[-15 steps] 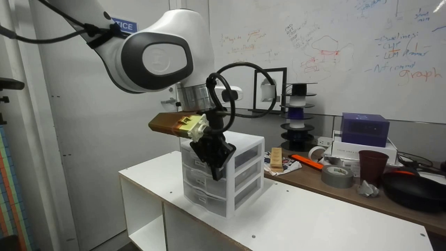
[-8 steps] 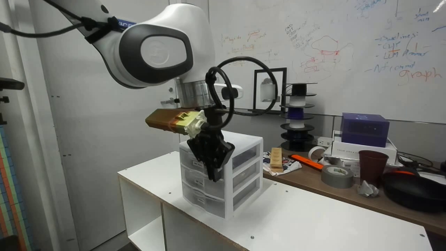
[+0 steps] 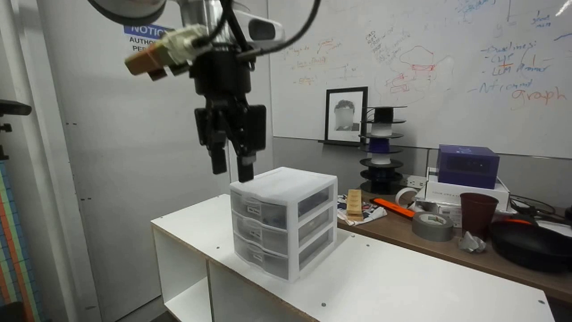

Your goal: Put the objects on the right in the top drawer of the dresser

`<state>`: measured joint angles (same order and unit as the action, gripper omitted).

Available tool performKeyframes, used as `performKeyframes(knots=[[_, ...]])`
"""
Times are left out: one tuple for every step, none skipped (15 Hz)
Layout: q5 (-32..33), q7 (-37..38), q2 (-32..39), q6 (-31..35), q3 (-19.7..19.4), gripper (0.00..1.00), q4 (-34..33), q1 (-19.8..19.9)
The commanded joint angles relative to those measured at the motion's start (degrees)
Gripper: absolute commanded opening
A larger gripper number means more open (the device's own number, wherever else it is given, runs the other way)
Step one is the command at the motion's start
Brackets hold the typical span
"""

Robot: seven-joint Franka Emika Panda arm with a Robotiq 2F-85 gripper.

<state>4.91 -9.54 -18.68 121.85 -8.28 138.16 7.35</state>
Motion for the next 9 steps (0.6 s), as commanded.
performKeyframes(knots=[[-0.3,1.1,-10.6,-10.9,0.2,1.0,0.0,0.4],[-0.4,1.4,-12.6,-13.7,0.2,1.0,-0.4,0.4],[-0.7,1.5,-14.3,-16.9,0.0,1.0,-1.2,0.4],[-0.9,1.5,-15.6,-20.1,-0.1,1.0,-2.0,0.4],[-1.3,1.4,-16.6,-23.8,-0.4,1.0,-3.1,0.2],[-2.0,1.2,-17.3,-28.0,-0.7,1.0,-4.4,0.0],[-3.5,0.2,-17.6,-32.4,-1.4,1.0,-6.0,-0.6],[-5.0,-1.2,-17.7,-35.9,-2.3,1.0,-7.3,-1.1],[-2.4,0.6,-17.5,-30.5,-1.1,1.0,-4.1,-0.3]])
